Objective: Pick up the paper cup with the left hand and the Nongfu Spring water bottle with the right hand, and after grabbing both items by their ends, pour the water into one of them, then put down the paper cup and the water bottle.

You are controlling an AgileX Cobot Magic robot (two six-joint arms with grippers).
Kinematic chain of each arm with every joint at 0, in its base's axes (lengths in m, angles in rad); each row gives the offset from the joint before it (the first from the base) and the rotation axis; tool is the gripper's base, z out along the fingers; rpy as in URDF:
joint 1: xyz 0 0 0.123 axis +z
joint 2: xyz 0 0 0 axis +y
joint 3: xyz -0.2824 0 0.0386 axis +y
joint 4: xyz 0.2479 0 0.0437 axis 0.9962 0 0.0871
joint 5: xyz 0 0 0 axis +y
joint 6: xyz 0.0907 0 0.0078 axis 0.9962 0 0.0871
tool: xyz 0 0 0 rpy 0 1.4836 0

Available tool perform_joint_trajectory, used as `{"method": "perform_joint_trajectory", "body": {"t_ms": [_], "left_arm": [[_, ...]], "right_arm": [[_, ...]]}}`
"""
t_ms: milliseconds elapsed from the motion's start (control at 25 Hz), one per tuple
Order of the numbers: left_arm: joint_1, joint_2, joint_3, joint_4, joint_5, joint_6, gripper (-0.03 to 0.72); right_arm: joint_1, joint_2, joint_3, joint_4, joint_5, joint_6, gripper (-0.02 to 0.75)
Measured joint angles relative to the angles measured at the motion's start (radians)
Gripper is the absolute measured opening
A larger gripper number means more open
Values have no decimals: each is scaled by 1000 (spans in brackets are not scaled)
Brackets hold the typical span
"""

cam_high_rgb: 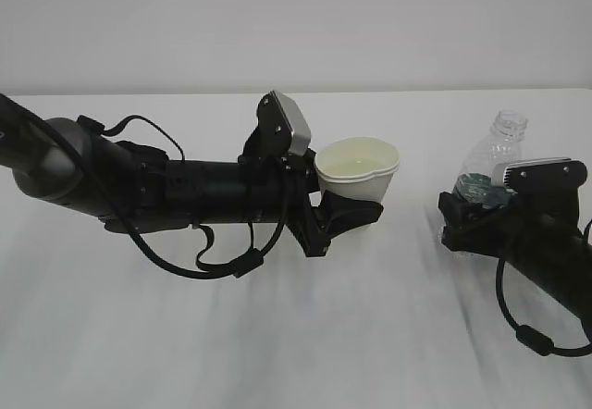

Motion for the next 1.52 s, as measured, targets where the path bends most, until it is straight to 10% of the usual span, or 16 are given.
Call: {"method": "perform_joint_trajectory", "body": {"t_ms": [320,1520], "left_arm": [[0,0,0,0,0,0,435],[0,0,0,0,0,0,436]], "right_arm": [[0,0,0,0,0,0,601],[0,-119,135,-7,0,-17,608]]}}
